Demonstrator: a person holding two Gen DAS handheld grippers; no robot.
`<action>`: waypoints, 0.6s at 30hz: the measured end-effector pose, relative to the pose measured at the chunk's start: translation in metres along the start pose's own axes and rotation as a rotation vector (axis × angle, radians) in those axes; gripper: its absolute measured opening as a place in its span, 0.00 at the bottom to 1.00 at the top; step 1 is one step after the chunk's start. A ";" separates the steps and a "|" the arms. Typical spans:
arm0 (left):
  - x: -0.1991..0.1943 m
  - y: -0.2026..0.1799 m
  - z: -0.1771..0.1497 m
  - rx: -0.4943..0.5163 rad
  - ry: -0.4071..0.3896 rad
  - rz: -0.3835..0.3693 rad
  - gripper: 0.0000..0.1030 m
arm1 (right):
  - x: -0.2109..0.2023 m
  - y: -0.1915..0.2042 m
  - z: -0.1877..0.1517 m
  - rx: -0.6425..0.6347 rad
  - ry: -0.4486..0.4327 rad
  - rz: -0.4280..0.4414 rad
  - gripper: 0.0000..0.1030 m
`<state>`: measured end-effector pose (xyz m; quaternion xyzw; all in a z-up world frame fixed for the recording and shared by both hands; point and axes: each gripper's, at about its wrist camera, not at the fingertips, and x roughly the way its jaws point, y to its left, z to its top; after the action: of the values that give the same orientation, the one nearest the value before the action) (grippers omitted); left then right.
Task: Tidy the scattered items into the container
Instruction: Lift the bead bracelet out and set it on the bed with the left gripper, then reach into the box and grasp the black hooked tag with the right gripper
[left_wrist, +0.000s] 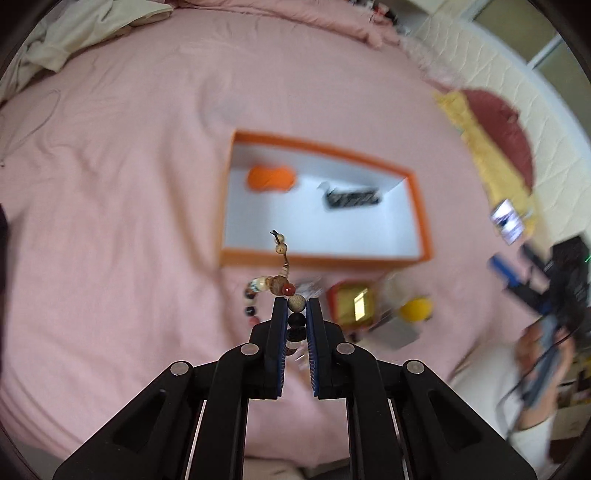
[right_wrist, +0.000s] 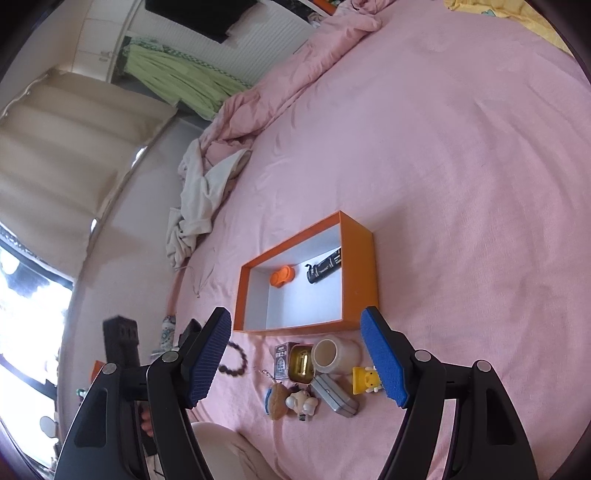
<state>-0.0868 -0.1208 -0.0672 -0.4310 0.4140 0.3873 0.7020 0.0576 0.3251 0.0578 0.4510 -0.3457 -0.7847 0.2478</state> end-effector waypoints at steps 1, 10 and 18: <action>0.004 -0.004 0.000 0.013 0.014 0.021 0.13 | 0.001 0.001 0.000 -0.005 0.005 -0.001 0.71; 0.016 0.003 -0.016 -0.042 -0.039 0.040 0.52 | 0.020 0.028 -0.012 -0.232 0.122 -0.082 0.71; 0.001 0.009 -0.014 -0.056 -0.099 0.039 0.52 | 0.107 0.081 -0.002 -0.641 0.291 -0.229 0.71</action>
<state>-0.0983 -0.1306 -0.0746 -0.4224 0.3760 0.4332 0.7018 0.0153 0.1981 0.0615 0.4931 0.0091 -0.8034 0.3337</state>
